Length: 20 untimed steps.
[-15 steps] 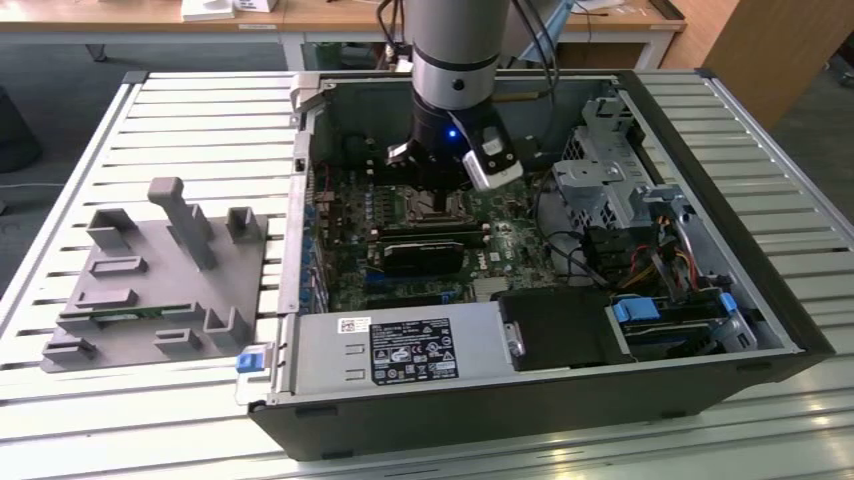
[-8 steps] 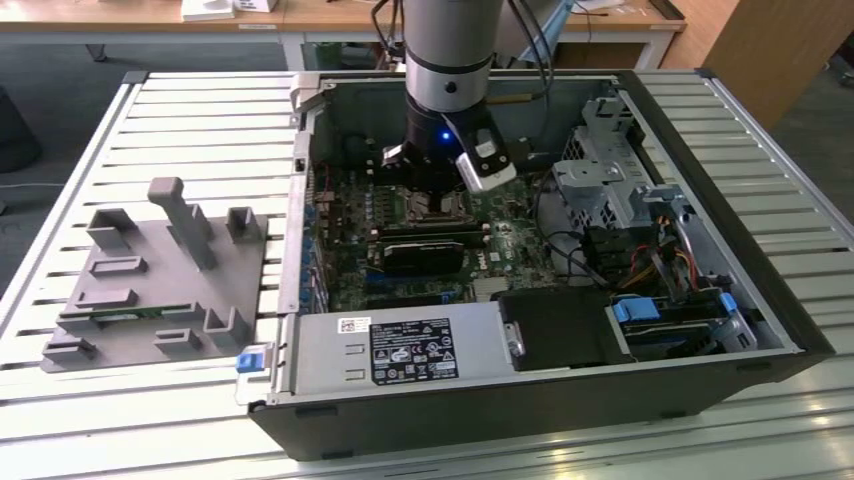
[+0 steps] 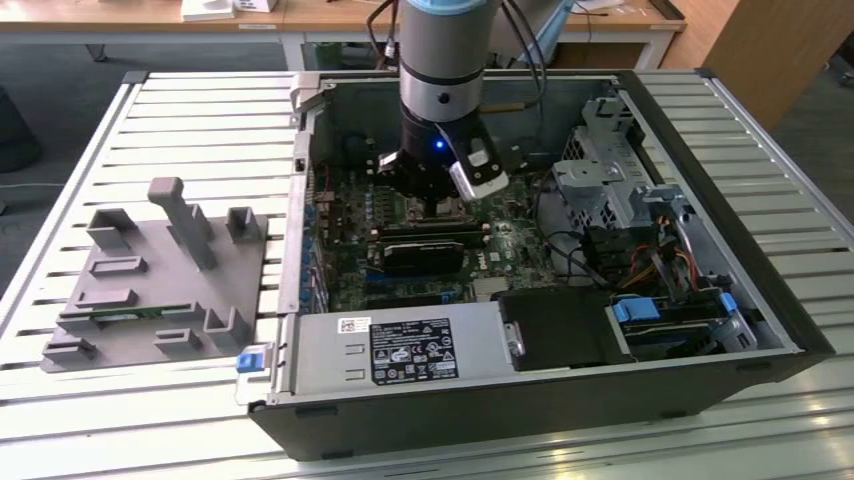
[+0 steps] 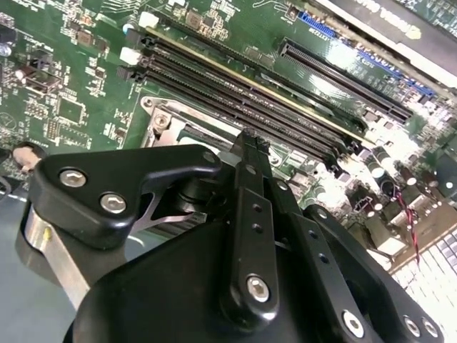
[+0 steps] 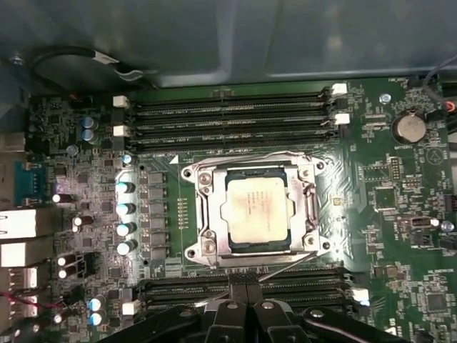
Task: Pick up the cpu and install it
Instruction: 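Install the second cpu locking lever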
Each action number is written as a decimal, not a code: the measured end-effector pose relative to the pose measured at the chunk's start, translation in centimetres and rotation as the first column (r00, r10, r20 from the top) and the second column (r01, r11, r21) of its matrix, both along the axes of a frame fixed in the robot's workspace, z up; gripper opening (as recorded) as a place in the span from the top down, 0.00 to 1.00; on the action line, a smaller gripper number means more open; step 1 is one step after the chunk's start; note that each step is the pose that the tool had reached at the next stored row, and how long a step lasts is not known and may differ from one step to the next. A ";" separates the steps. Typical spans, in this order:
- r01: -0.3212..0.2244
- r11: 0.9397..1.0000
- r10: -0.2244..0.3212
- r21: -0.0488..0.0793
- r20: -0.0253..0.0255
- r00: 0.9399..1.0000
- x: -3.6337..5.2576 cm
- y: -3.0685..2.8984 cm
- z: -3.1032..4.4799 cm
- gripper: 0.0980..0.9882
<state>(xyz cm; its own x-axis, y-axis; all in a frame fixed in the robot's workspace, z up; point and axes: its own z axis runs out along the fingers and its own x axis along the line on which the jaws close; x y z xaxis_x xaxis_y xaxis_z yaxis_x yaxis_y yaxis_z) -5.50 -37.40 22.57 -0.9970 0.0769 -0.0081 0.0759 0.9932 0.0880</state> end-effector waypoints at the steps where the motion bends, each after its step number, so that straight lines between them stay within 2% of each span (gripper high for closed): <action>1: 0.000 1.000 0.000 0.000 0.000 1.000 0.00 0.00 -0.17 0.99; 7: 0.000 1.000 0.000 0.006 0.000 1.000 -0.32 -0.13 -0.41 0.99; 13: 0.000 1.000 0.000 0.015 0.000 1.000 -0.83 -0.71 -0.59 0.99; 20: 0.000 0.998 0.000 0.057 0.000 1.000 -1.25 -0.94 -0.90 0.99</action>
<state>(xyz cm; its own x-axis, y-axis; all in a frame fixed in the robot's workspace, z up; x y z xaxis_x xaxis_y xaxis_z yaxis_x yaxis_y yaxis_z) -6.75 -38.34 21.66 -0.9970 0.0772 -0.0036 0.0758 0.9865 0.1449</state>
